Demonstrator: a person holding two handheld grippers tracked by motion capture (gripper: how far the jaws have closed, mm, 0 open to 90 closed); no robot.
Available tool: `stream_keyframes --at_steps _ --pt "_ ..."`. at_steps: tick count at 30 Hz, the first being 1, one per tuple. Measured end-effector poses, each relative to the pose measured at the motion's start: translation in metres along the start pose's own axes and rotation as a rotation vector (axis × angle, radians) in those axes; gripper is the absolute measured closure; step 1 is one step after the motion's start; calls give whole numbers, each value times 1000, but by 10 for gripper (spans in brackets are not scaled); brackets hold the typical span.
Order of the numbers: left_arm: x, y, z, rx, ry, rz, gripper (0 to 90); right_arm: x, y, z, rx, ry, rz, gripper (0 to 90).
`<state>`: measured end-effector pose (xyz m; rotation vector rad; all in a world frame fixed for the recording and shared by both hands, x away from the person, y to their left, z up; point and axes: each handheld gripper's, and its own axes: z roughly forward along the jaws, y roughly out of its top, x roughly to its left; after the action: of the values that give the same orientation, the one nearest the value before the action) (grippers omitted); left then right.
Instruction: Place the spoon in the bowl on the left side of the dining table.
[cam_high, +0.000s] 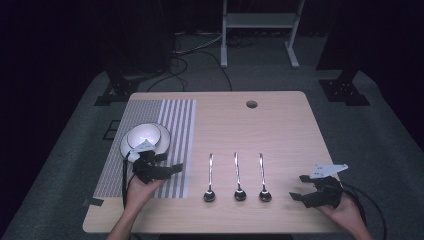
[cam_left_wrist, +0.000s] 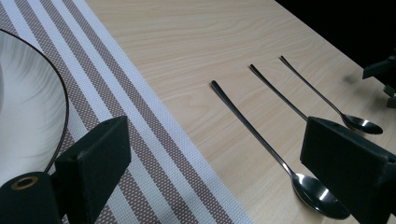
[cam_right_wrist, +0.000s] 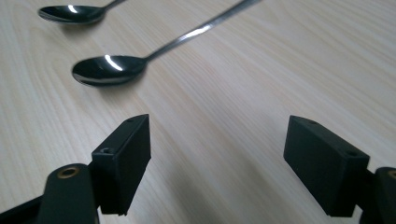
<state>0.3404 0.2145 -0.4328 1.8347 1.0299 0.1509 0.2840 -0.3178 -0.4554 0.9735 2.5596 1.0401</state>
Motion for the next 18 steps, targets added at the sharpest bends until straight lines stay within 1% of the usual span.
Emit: stream_keyframes --at_steps 2,5,10,12,13,18 --pt "0 0 0 1 -1 -1 76 4 7 2 12 7 -34 218" --pt "1 0 -1 0 -3 0 76 10 17 6 26 22 -70 218" --pt "2 0 -2 -4 -4 -6 76 16 30 12 43 41 -112 218" --pt "4 0 -2 -8 -5 -13 76 20 37 15 52 50 -135 218" --pt "5 0 -2 -9 -5 -8 76 22 40 17 56 53 -150 218" --pt "5 0 -2 -8 -6 -16 77 32 59 25 80 74 -208 218"
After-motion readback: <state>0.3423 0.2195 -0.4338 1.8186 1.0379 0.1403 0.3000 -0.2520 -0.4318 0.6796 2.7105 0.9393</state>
